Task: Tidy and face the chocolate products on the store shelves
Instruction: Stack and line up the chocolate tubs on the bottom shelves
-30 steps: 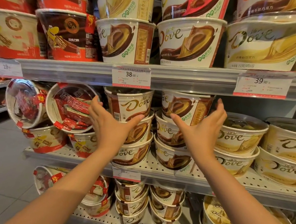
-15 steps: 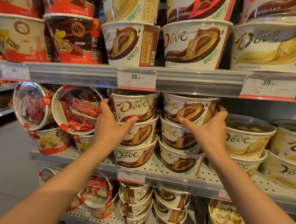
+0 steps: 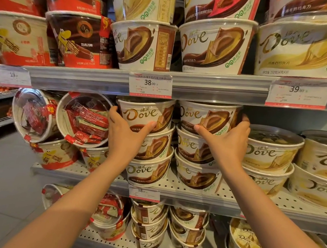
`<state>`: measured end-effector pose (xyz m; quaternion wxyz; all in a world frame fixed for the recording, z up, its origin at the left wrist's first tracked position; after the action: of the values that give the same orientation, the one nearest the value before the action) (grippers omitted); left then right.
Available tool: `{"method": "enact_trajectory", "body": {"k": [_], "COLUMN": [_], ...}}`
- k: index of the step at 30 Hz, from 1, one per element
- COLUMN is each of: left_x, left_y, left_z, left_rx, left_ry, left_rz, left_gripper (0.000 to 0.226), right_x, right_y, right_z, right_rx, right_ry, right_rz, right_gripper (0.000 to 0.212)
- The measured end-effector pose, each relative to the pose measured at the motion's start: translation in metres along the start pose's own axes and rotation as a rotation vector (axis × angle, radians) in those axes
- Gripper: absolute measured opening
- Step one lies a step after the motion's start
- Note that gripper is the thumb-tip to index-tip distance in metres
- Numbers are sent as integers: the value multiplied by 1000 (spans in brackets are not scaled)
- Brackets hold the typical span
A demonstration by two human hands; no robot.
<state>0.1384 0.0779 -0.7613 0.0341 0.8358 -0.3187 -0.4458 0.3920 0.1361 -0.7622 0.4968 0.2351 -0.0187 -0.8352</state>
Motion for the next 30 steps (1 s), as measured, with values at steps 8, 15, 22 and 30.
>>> {"method": "enact_trajectory", "body": {"k": [8, 15, 22, 30], "left_x": [0, -4, -5, 31], "left_y": [-5, -10, -9, -3], "left_z": [-3, 1, 3, -2], "left_rx": [-56, -101, -93, 11], "left_ry": [-9, 21, -17, -134], "left_rz": [14, 13, 107, 28], "left_gripper": [112, 122, 122, 97], "right_x": [7, 6, -8, 12], "right_y": [-7, -10, -11, -6], "right_z": [-1, 1, -6, -14], "right_rx": [-26, 8, 21, 27], "right_ry": [28, 16, 22, 164], "right_rz": [10, -7, 85, 102], "right_gripper": [113, 116, 108, 89]}}
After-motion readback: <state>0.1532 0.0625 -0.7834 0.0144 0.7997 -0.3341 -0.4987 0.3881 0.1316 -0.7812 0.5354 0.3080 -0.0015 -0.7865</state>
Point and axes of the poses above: each hand's wrist, its own x-axis away from the middle knuckle, its own y-axis out of the back of the hand, z = x × y, the point moved 5 cm from there along -x, towards the middle knuckle, and after that the axes turned 9 degrees about -y, right-handed, at the moved point
